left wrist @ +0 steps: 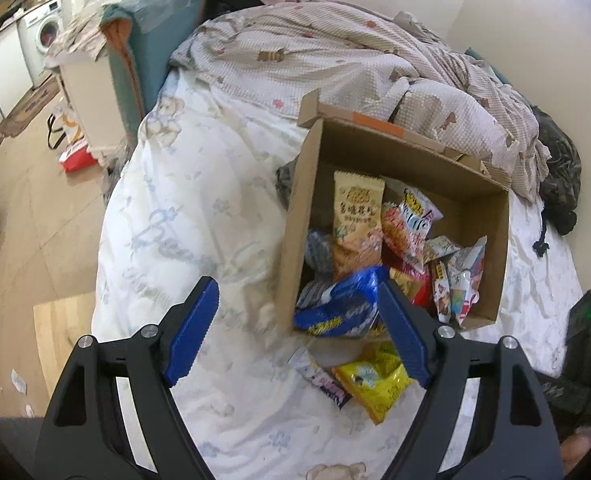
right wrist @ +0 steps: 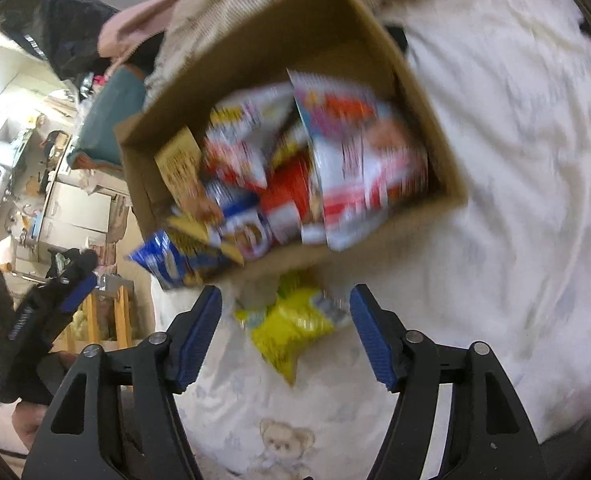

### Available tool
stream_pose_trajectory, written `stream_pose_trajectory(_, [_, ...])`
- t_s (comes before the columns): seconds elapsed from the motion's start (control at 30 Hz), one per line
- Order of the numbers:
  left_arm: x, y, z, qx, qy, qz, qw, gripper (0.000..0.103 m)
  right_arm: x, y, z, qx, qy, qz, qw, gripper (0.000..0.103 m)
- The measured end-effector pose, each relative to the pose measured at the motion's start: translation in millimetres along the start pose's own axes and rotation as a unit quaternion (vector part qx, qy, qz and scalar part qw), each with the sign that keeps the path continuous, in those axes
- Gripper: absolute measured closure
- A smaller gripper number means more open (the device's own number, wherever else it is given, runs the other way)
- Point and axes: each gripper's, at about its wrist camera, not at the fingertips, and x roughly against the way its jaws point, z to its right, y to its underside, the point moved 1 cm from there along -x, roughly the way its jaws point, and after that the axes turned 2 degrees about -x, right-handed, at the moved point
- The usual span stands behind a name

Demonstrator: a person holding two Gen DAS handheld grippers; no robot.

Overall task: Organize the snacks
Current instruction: 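Withdraw both grippers and lower them toward the yellow chip bag and white stick snack, then grasp the yellow chip bag with the right gripper while the left gripper grasps the white stick snack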

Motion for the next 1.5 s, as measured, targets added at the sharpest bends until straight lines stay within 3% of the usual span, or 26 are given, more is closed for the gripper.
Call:
stream_pose_trajectory(0.07, [3.0, 7.5, -6.3, 0.009, -0.003, -0.007, 0.9999, 0.024, -15.8, 9.5, 5.3, -0.028, 0.002, -0.019, 0.999, 0.02])
stream_pose_trajectory(0.2, [7.3, 21.4, -20.2, 0.038, -0.009, -0.018, 0.9991, 0.024, -58.5, 21.6, 13.4, -0.094, 0.009, -0.063, 0.994, 0.019])
stream_pose_trajectory(0.4, [5.2, 42.8, -38.8, 0.092, -0.014, -0.04, 0.9949, 0.024, -97.6, 26.8, 7.4, -0.135, 0.052, -0.068, 0.987, 0.019])
stream_pose_trajectory(0.5, [-2.0, 51.3, -44.5, 0.111, -0.016, -0.059, 0.992, 0.024, -104.8, 28.5, -1.9, -0.1, 0.087, -0.067, 0.989, 0.031])
stream_pose_trajectory(0.53, [-4.4, 53.6, -45.5, 0.115, -0.017, -0.064, 0.9912, 0.024, -104.8, 30.3, -5.3, -0.082, 0.098, -0.067, 0.989, 0.042])
stream_pose_trajectory(0.63, [-10.2, 60.3, -43.8, 0.115, -0.023, -0.072, 0.9905, 0.024, -97.0, 34.0, -12.6, -0.039, 0.111, -0.072, 0.99, 0.061])
stream_pose_trajectory(0.73, [-21.7, 66.2, -29.7, 0.096, -0.012, -0.092, 0.991, 0.024, -75.3, 32.7, -14.6, -0.005, 0.114, -0.072, 0.991, 0.065])
stream_pose_trajectory(1.0, [-50.1, 80.3, 11.9, 0.046, 0.002, -0.128, 0.9908, 0.026, -5.4, 34.6, 0.5, 0.023, 0.086, -0.047, 0.995, 0.066])
stream_pose_trajectory(1.37, [-116.3, 99.3, 47.7, 0.04, -0.06, -0.166, 0.9835, 0.026, 20.2, 36.7, 45.4, -0.064, 0.043, -0.012, 0.997, 0.066])
stream_pose_trajectory(1.5, [-133.6, 103.2, 53.8, 0.034, -0.08, -0.174, 0.9809, 0.037, 24.2, 33.9, 45.3, -0.061, 0.041, -0.005, 0.997, 0.066])
